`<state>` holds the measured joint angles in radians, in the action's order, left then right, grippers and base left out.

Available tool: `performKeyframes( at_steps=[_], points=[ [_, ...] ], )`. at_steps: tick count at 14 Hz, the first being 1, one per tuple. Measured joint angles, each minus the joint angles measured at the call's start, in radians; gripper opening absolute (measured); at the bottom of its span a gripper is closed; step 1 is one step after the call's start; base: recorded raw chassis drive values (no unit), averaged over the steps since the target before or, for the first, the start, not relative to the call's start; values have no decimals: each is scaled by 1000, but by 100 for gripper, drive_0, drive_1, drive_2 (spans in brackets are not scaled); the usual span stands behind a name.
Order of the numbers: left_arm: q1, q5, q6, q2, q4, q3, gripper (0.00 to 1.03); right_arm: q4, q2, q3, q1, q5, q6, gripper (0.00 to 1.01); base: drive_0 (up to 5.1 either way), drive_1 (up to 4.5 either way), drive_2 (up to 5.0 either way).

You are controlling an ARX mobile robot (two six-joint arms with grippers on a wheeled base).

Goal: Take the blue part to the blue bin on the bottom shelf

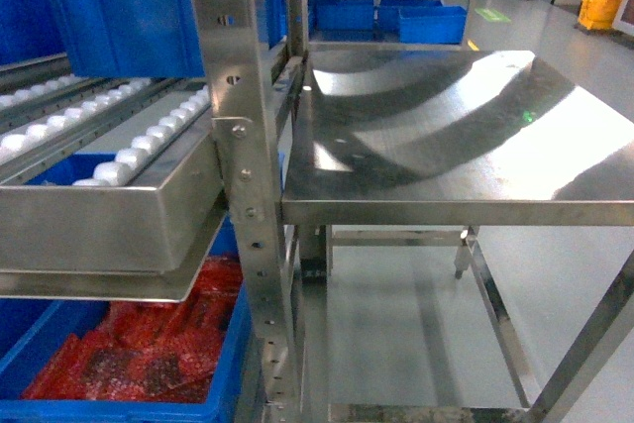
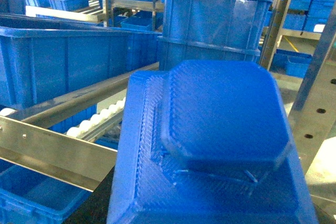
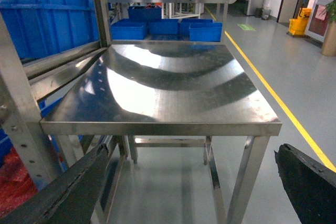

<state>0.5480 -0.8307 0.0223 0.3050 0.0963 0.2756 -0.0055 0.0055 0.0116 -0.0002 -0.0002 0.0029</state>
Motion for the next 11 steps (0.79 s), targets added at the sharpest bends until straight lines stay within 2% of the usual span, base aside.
performKeyframes(
  at_steps=[8,11],
  points=[
    [1,-1,0,-2,4,0,43,4,0,0,0,0,0,98,-491,153,329],
    [1,-1,0,0,0,0,43,-1,0,0,0,0,0,98,-486,256,256]
  ],
)
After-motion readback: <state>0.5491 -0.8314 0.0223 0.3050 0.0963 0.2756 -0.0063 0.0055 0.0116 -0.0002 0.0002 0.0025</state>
